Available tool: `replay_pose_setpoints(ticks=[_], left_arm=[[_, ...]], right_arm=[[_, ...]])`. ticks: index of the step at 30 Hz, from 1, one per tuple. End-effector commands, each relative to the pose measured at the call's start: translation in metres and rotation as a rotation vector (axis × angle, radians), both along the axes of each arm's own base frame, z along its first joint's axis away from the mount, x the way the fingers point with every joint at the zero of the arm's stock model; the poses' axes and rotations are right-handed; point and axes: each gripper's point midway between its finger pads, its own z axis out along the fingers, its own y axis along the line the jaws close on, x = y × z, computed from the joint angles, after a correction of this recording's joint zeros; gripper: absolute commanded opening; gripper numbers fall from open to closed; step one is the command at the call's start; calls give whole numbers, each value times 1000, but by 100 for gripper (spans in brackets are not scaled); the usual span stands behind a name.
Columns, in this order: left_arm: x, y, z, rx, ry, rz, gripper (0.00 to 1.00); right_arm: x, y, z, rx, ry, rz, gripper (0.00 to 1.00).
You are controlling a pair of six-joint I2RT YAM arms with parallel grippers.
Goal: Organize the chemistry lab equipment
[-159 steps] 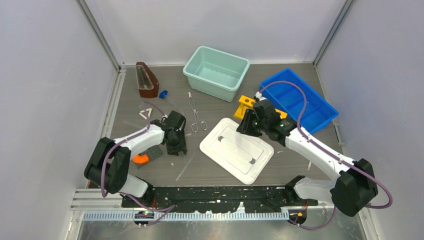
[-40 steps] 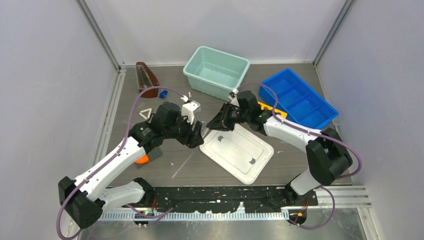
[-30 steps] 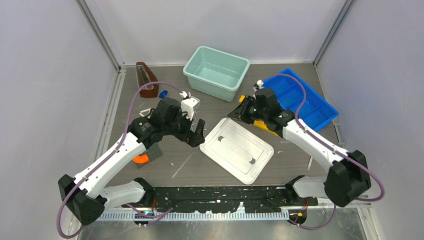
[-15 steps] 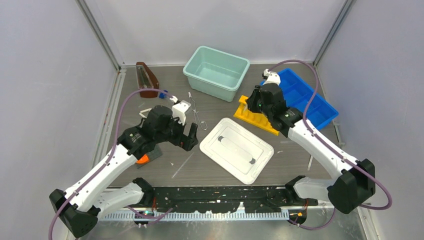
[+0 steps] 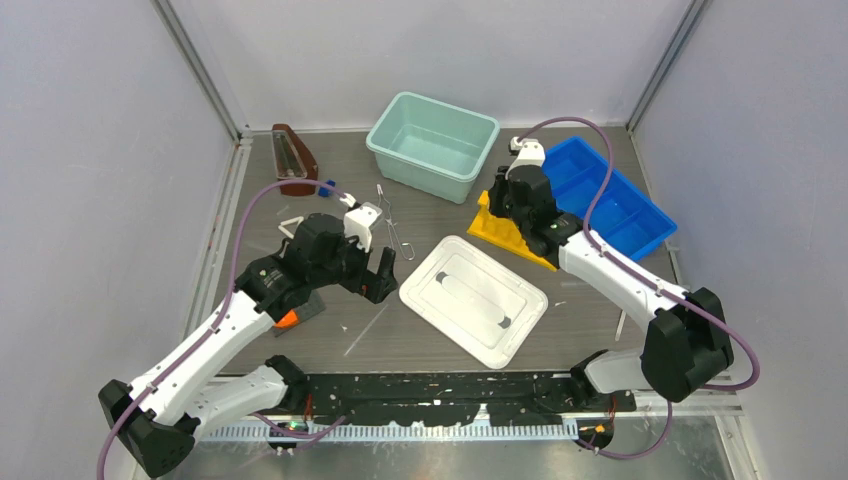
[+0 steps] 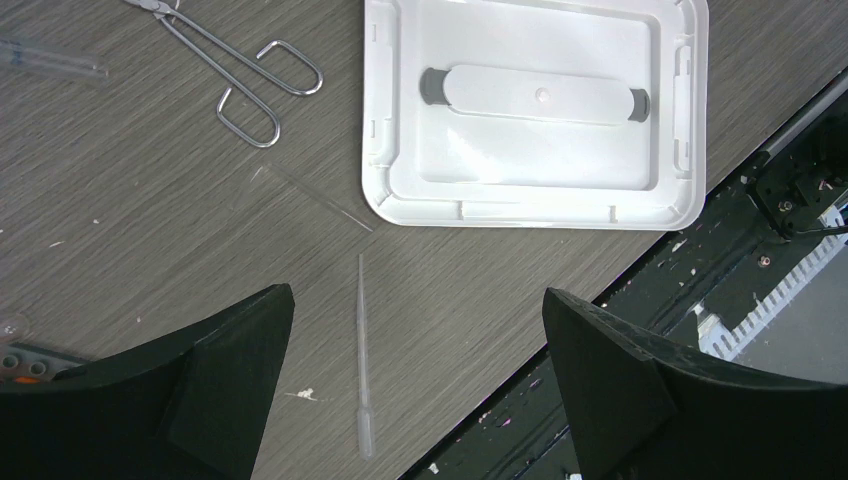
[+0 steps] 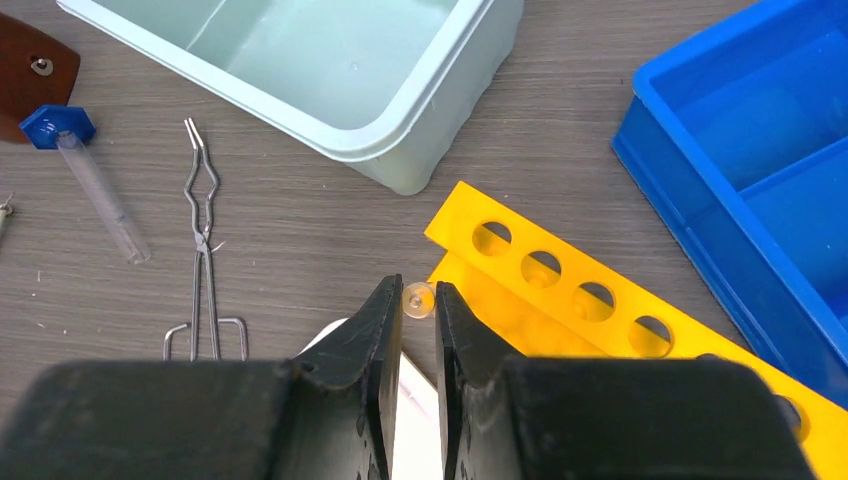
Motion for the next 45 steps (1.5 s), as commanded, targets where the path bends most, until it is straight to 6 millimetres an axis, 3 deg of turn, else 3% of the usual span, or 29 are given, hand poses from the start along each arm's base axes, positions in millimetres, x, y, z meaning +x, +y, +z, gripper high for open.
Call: replay_pose_setpoints(ticks=[1,14,32,39,45], left_arm=[[3,-8,10,-43,-29,-17,100],[4,-5,7,-25,-26,-7,100],[3,-4,6,-21,-26,-5,100],[4,-4,4,-16,-22,-4,100],[5,-4,1,-5,-11,1,100]], right_arm=[[14,8,13,1,-88,15,19],[10,-1,-13,-28,-69,-23,20],[13,4,-33,-37,-37,-14,20],[12,2,-55,-46,-2,-27,20],[11,3,-67,-52,36,-29,28]])
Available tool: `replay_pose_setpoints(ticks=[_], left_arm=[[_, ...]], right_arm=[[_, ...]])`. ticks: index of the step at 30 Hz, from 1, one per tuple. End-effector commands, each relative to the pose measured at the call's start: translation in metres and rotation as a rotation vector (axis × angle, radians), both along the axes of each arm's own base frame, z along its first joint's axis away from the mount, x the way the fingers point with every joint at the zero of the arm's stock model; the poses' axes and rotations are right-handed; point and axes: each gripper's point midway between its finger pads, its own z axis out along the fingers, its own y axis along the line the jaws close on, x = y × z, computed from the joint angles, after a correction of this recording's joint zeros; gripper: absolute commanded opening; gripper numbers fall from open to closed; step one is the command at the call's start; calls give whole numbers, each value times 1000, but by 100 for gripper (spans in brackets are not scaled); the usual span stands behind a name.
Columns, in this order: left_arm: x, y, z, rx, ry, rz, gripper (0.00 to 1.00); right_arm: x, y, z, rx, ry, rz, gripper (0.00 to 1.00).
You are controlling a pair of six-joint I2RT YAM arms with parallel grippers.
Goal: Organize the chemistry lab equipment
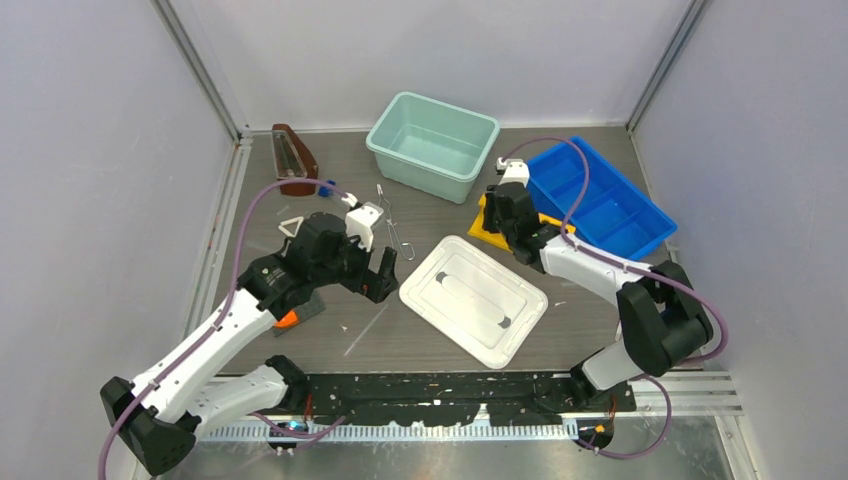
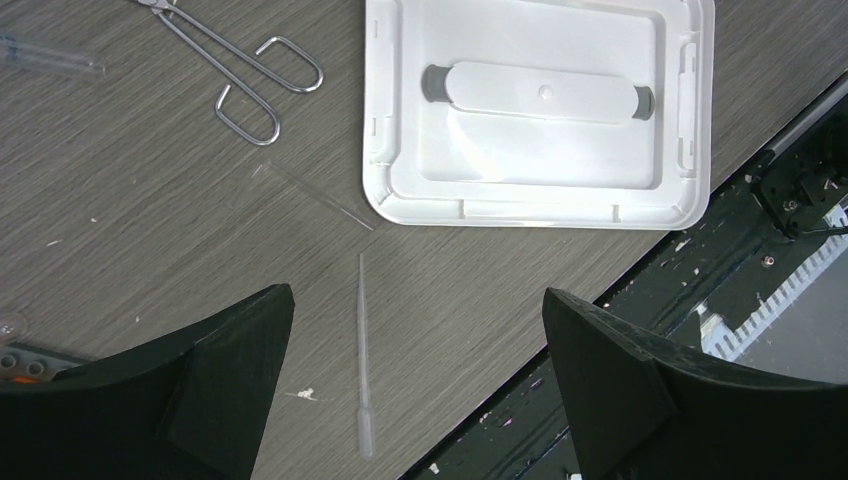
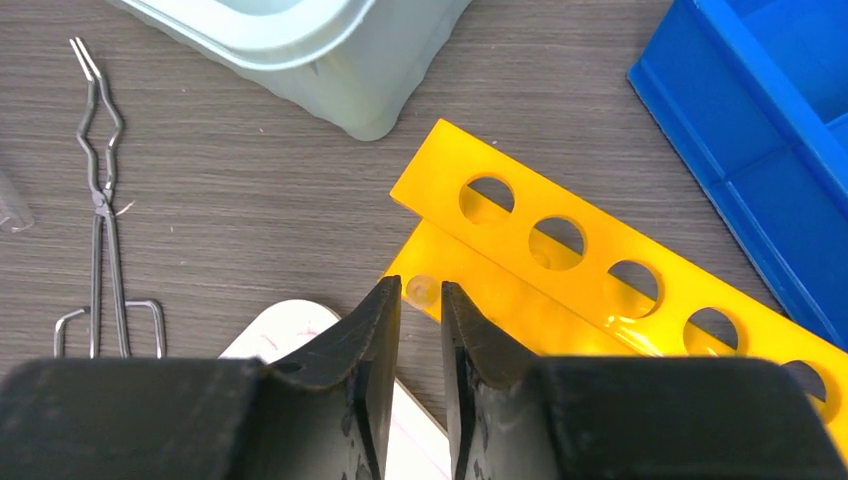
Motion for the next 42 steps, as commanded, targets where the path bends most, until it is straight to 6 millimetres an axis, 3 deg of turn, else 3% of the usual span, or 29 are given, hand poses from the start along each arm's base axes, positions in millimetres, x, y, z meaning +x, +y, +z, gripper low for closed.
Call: replay_pose_setpoints(ticks=[1,10,12,13,14,15,18,24,25,28,32,42], left_arm=[[4,-3,3,-7,-17,4,100],[7,2,0,19,-19,29,100],[7,3,0,20,-20,31,100],[7,3,0,21,-19,32,100],[7,3,0,21,-19,32,100],[7,3,0,20,-21,34,100],[8,4,1,21,-23,39,100],[7,4,1,20,-22,39,100],[7,4,1,19,-22,39,100],[6,5,2,19,-22,39,100],[6,6,3,14,-28,43,100],[5,4,1,13,-15,37,100]], right_arm=[[4,1,3,16,-11,-25,31],[-11,-10,26,56,87,-125,46],[-18,-19,39,78,118,-192,47],[-29,-28,34,70,168,-246,47],[-31,-33,45,82,160,-278,47],[-43,-40,39,82,211,-323,47],[-63,-60,49,121,242,-470,46],[-118,-105,37,109,316,-687,41],[-123,-109,41,134,297,-706,40],[-139,-129,29,158,262,-801,38],[-147,-155,20,199,233,-911,38],[-149,-184,-13,321,230,-1089,35]])
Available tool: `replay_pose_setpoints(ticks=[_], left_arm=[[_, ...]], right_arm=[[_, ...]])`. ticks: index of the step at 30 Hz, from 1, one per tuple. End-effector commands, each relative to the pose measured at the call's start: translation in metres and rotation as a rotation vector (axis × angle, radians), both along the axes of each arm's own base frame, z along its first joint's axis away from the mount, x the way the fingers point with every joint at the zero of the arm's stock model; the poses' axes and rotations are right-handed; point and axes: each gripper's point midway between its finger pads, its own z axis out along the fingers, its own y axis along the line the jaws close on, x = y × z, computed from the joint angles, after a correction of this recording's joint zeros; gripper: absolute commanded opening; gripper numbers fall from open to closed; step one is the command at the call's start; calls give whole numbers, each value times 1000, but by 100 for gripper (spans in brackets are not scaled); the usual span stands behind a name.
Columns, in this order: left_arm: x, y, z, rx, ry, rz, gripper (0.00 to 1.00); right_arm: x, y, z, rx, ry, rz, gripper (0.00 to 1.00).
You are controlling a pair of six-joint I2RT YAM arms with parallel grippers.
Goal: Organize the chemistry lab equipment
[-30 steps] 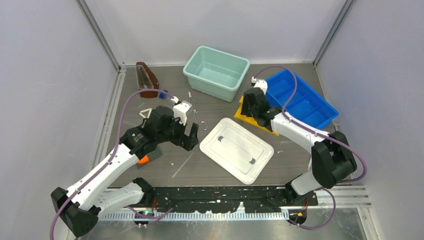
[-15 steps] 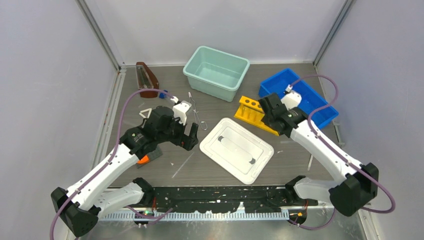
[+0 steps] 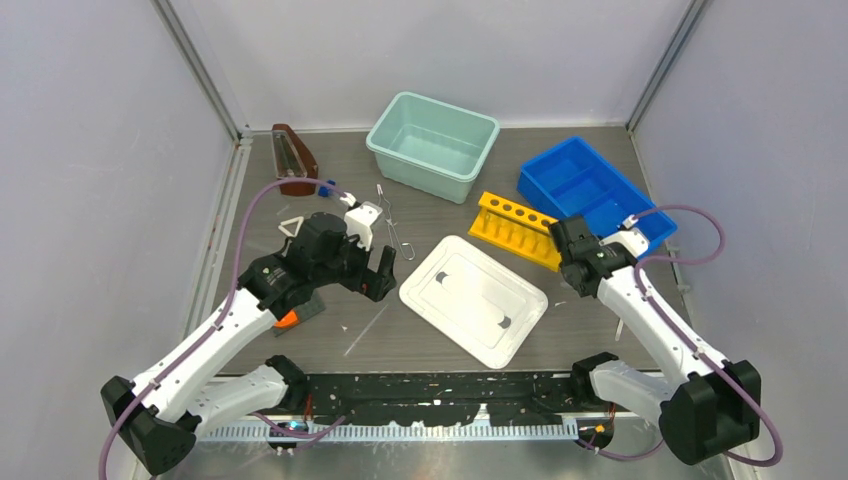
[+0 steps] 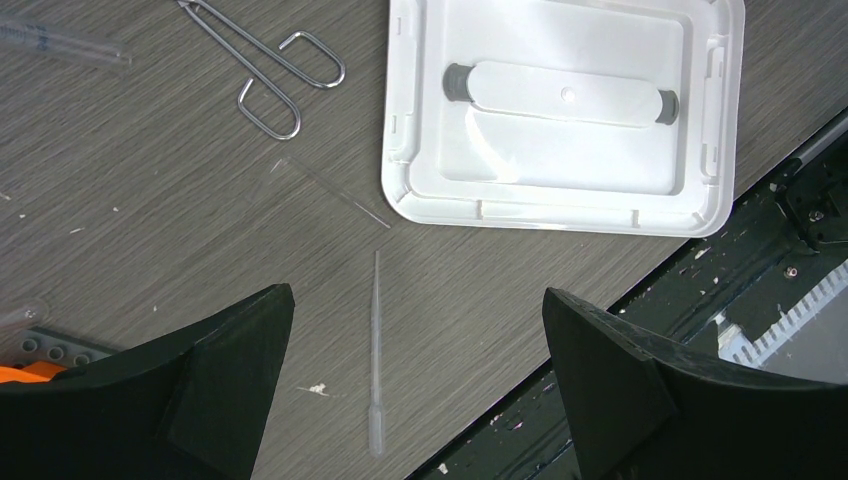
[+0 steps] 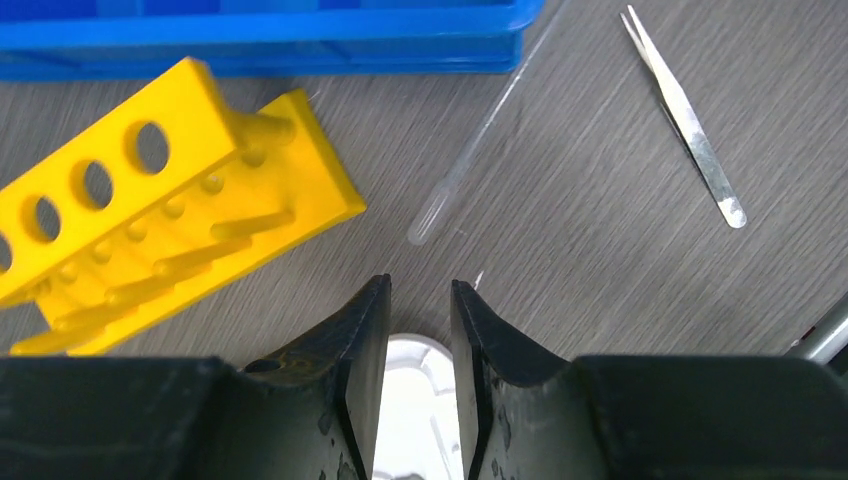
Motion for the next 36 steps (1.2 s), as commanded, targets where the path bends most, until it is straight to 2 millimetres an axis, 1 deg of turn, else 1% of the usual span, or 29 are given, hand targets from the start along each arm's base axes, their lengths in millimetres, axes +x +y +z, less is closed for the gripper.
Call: replay_pose_setpoints(ticks=[1,5,10,14,18,22,24,25,27,31,36], left_arm=[[0,-2,5,-17,-9,3,100],[-1,-2,4,-18,-5,0,100],[-1,-2,5,-20,-8,1,100],[0,-3,5,-20,-6,0,100],[-1,-3,4,-19,-3,-2,100],[-1,-3,4,-19,-2,-2,100],[-1,-3,4,-19,-2,-3,100],[-1,-3,3,-19,-1,-3,100],[-1,-3,3,-20,1,-4,100],[-1,-4,2,-18,4,-3,100],[0,-4,2,-16,6,-3,100]], right_arm=[[13,-14,-2,49,-109,-143,34],[15,-27,-15,72,-116,-233,33],[23,-22,-36,167,-102,-278,31],[24,-20,-52,203,-68,-313,30],[21,-21,-70,221,-18,-356,30],[19,-21,-81,243,11,-383,31],[19,-21,-84,246,14,-390,33],[18,-22,-86,245,18,-388,35],[21,-22,-88,254,2,-388,37],[22,-27,-89,260,-9,-401,38],[20,-29,-94,270,16,-411,38]])
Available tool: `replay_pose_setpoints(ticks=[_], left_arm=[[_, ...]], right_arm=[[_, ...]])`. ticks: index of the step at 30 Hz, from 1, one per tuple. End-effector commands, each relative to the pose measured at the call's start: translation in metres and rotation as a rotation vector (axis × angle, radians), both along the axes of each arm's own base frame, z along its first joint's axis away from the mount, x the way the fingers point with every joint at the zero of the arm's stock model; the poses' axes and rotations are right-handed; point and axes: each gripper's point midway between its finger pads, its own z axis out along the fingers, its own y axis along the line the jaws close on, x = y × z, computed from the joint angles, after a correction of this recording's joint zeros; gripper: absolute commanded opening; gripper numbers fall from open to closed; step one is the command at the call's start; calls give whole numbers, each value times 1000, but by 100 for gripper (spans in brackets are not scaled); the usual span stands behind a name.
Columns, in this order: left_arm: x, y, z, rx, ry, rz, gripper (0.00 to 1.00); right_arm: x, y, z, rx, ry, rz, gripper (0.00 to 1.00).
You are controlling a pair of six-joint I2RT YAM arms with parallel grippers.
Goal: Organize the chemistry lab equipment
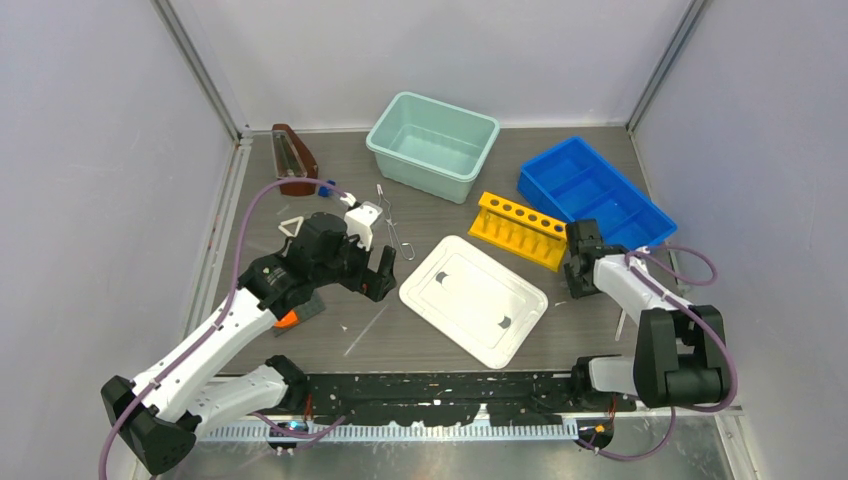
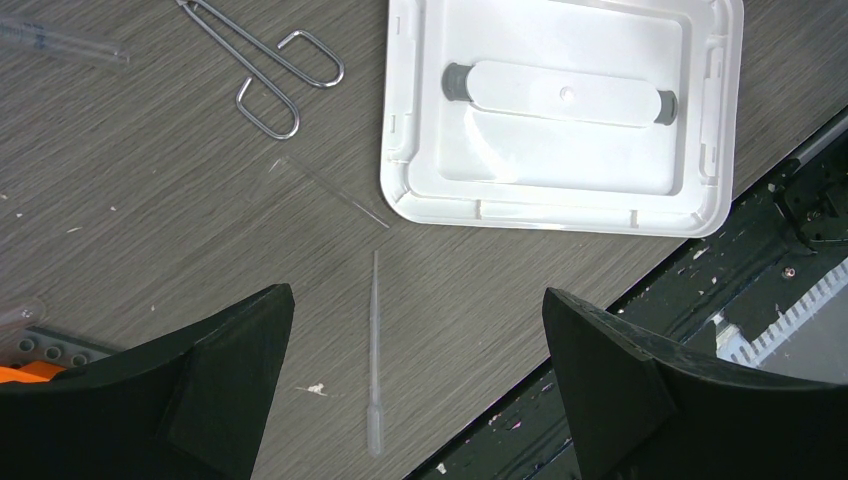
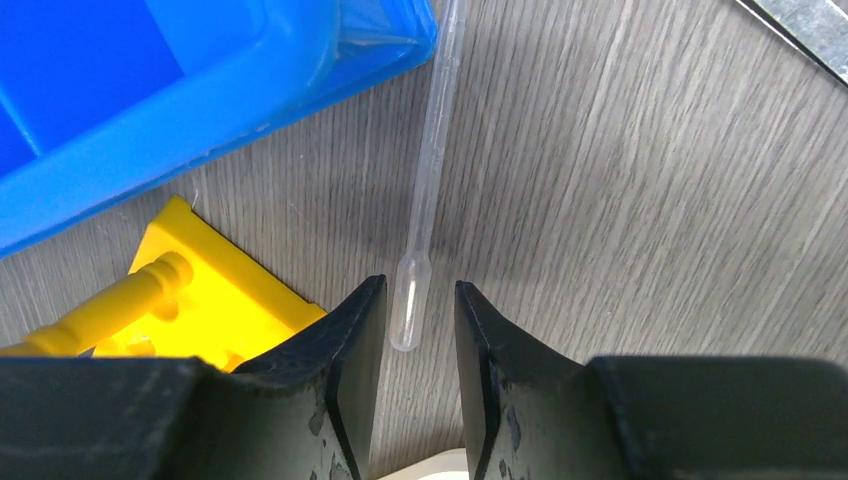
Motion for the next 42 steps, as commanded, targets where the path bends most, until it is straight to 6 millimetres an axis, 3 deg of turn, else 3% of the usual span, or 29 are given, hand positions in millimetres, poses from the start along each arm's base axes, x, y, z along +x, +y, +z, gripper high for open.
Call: replay_pose_setpoints(ticks=[1,13,23,29,35,42], left_arm=[[0,-3,2,-15,0,-3,100],[0,-3,2,-13,1,-1,100],[0,-2,2,-12,-2,0,100],[0,-2,1,-10,0,1,100],[0,-2,1,-11,1,2,100],[0,-3,2,-14,3,0,100]], right_arm=[[3,-6,-3,6,-8,-35,38],[1,-6,-9,27,27,-27,37],[0,2,-7,62,30,9,20],[-6,4,24,78,-18,9,11],[-13,0,89,72,-180,-23,10],[-14,-19,153,-35,-343,-42,10]])
